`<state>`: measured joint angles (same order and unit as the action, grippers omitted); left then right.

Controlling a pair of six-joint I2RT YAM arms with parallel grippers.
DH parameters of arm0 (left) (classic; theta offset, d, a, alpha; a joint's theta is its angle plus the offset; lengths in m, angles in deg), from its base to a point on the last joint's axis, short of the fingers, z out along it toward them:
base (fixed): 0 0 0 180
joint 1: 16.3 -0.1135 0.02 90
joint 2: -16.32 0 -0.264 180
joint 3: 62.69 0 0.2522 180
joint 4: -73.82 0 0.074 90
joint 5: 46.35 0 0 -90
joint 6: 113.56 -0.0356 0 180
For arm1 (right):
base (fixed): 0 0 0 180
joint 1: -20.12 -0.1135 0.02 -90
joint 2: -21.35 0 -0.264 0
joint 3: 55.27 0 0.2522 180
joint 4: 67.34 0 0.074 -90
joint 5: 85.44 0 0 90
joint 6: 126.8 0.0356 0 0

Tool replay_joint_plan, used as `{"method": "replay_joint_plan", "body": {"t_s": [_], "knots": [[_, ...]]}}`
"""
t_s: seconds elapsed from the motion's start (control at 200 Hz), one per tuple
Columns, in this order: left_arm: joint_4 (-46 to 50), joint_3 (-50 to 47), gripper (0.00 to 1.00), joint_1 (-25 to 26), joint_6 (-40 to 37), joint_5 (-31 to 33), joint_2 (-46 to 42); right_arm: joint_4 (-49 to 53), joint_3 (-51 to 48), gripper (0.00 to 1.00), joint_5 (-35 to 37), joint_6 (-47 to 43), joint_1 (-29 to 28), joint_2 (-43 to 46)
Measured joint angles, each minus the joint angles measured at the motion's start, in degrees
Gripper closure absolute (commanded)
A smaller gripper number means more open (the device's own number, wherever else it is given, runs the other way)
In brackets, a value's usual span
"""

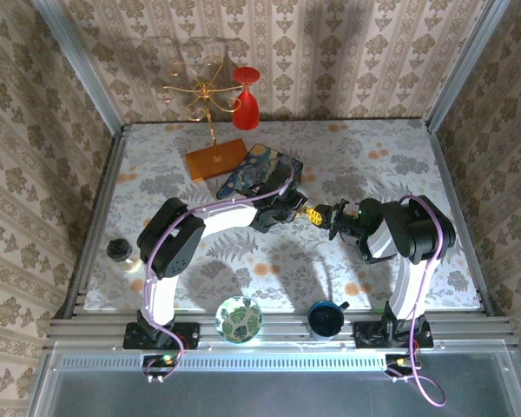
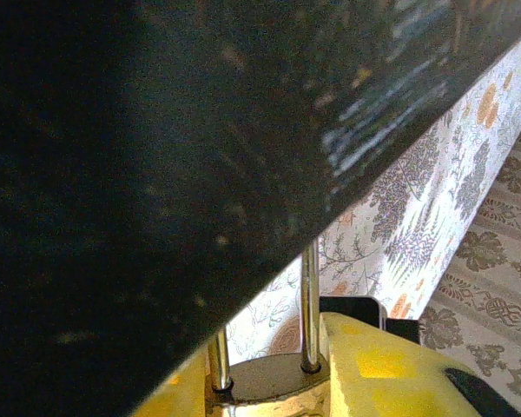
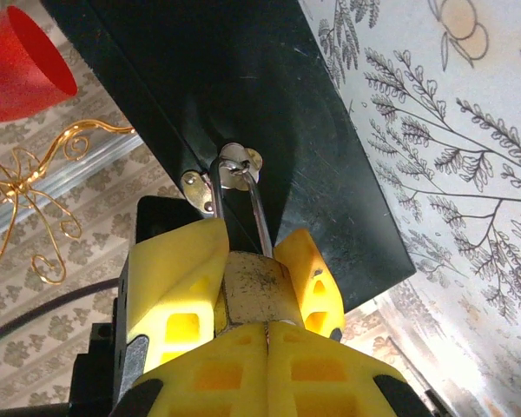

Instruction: Unlock the padlock with the key

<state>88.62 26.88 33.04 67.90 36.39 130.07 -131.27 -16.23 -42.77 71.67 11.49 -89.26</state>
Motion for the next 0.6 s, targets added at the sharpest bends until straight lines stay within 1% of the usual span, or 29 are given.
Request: {"method": "replay_joint_plan", "body": {"t_s": [0.075, 0.13, 0.195, 0.235, 0.28, 0.35, 0.415, 0.485, 0.53, 0.6], "knots": [[0.0, 0.0, 1.00, 0.0, 0.0, 0.0, 0.0, 0.0, 0.0, 1.00, 0.0, 1.4, 0.0, 0.1], [-0.2, -0.1, 1.00, 0.0, 0.2, 0.0, 0.0, 0.2, -0.1, 0.90, 0.2, 1.5, 0.0, 0.4], [-0.5, -0.1, 1.00, 0.0, 0.4, -0.8, 0.0, 1.0, -0.3, 0.72, 0.5, 1.1, 0.2, 1.1], [-0.8, -0.1, 1.00, 0.1, 0.5, -1.4, 0.0, 1.9, -0.5, 0.64, 0.6, 0.9, 0.3, 1.7], [-1.4, -0.2, 1.00, 0.1, 0.8, -2.0, 0.0, 3.6, -1.3, 0.57, 0.7, 0.0, 0.5, 2.5], [-1.6, -0.3, 1.00, 0.2, 0.8, -2.6, 0.0, 6.0, -2.2, 0.50, 0.9, -1.6, 0.5, 3.8], [-1.8, -0.3, 1.00, 0.2, 0.9, -3.0, 0.0, 9.2, -2.6, 0.45, 1.5, -3.6, 0.6, 5.5], [-2.0, -0.4, 1.00, 0.3, 0.8, -3.3, 0.0, 12.4, -3.1, 0.42, 2.1, -6.0, 0.8, 7.4], [-2.1, -0.4, 0.96, 0.5, 0.8, -3.5, 0.0, 14.8, -3.3, 0.40, 2.3, -7.6, 1.0, 8.8], [-2.2, -0.4, 0.94, 0.7, 0.8, -3.7, 0.0, 18.8, -3.4, 0.39, 2.8, -9.9, 1.2, 11.1]]}}
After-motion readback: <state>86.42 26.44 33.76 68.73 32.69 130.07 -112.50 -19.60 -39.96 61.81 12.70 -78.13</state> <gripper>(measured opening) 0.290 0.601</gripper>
